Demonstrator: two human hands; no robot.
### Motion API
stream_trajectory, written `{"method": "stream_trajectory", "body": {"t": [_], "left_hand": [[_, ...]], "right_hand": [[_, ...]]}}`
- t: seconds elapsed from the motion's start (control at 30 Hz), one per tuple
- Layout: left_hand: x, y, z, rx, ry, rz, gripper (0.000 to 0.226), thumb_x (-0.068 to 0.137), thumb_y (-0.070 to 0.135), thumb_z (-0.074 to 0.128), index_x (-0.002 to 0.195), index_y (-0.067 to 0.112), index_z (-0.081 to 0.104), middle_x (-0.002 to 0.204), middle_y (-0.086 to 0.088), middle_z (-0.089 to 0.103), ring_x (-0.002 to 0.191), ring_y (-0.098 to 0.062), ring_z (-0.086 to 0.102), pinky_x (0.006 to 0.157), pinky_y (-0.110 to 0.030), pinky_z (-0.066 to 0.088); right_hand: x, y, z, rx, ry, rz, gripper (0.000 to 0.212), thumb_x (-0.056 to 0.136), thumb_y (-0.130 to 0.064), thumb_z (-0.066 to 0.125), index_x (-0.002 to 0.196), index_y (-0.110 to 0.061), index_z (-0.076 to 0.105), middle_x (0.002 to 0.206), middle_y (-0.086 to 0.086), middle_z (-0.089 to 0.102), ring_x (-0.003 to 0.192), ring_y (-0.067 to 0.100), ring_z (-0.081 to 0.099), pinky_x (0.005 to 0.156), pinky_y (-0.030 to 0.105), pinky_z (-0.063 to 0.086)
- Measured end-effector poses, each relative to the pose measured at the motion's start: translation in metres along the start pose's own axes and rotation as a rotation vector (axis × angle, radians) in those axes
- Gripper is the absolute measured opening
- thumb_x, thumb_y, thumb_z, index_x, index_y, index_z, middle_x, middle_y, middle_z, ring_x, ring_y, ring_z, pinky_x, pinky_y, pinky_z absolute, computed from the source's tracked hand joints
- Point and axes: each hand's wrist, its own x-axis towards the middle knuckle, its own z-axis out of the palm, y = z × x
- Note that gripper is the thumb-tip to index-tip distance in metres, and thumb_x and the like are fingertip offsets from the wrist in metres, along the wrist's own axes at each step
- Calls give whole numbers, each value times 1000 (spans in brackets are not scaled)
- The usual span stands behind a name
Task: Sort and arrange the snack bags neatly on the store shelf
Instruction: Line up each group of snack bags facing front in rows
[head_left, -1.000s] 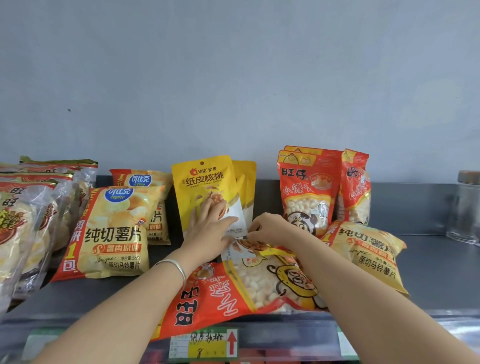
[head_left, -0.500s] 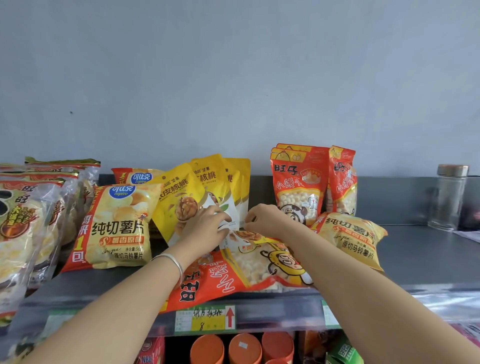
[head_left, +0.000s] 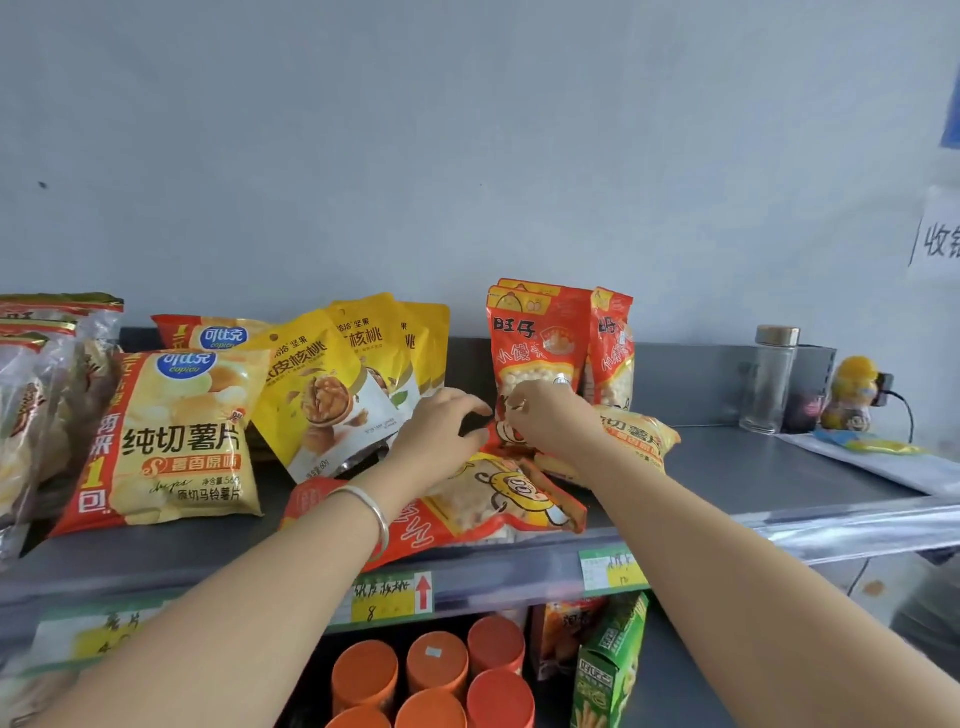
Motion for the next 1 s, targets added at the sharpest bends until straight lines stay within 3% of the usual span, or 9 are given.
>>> {"method": "stream_trajectory", "body": {"t": [0.2, 0.37, 0.47, 0.53, 0.67, 0.73, 0.83, 0.93, 1.0], "left_hand": [[10, 33, 15, -65, -115, -27, 43, 93, 28, 55, 134, 21, 47, 141, -7, 40, 129, -22, 41, 103, -30, 33], [32, 69, 42, -94, -221, -88, 52, 94, 30, 53, 142, 19, 36, 146, -8, 35, 132, -23, 39, 98, -26, 33], [48, 89, 66, -101, -313, -177, 60, 94, 36, 52, 147, 19, 27, 152, -5, 30, 136, -23, 35, 104, -30, 33], [56, 99, 82, -134, -346, -255, 66, 94, 39, 51, 149, 18, 22, 154, -3, 26, 139, -22, 31, 111, -33, 30], [67, 119, 103, -272, -373, -390, 64, 95, 43, 47, 148, 18, 23, 151, 1, 30, 135, -17, 33, 103, -24, 27], [69, 134, 114, -359, -406, -393, 58, 95, 40, 48, 145, 19, 28, 139, 4, 39, 122, -10, 38, 93, -19, 27], [76, 150, 139, -410, -402, -392, 85, 87, 43, 62, 151, 25, 9, 150, 2, 28, 135, -16, 30, 106, -25, 25], [87, 164, 168, -396, -414, -383, 107, 76, 49, 72, 149, 38, -5, 158, -4, 8, 143, -24, 17, 113, -34, 22], [94, 176, 183, -411, -405, -349, 109, 72, 50, 75, 148, 39, -3, 156, -4, 14, 141, -24, 22, 112, -35, 24]], "right_hand": [[1, 46, -11, -12, 118, 168, 31, 93, -32, 48, 121, -22, 59, 125, 6, 55, 117, 33, 49, 95, 46, 43], [4, 105, -20, 95, 94, 421, 34, 91, -34, 50, 122, -23, 54, 134, 10, 39, 127, 38, 36, 99, 53, 37], [11, 145, -25, 214, 15, 516, 44, 89, -39, 52, 128, -17, 46, 140, 13, 29, 124, 42, 39, 96, 49, 42], [14, 167, -24, 363, -59, 559, 65, 89, -46, 54, 142, -15, 32, 144, 17, 25, 120, 41, 45, 93, 46, 46], [18, 190, -17, 823, -245, 593, 79, 88, -48, 58, 149, -21, 16, 130, 13, 44, 101, 33, 61, 73, 44, 58], [25, 197, -19, 769, -285, 499, 80, 87, -48, 58, 149, -16, 19, 127, 10, 51, 103, 26, 59, 75, 38, 55], [40, 218, -26, 610, -267, 408, 77, 76, -55, 59, 139, -14, 39, 126, 10, 56, 109, 27, 59, 93, 43, 51], [47, 248, -31, 548, -227, 394, 65, 76, -50, 55, 129, -12, 51, 122, 13, 59, 106, 29, 61, 83, 39, 54], [45, 263, -36, 527, -188, 391, 54, 82, -44, 51, 125, -12, 51, 120, 11, 59, 98, 26, 61, 68, 33, 50]]}}
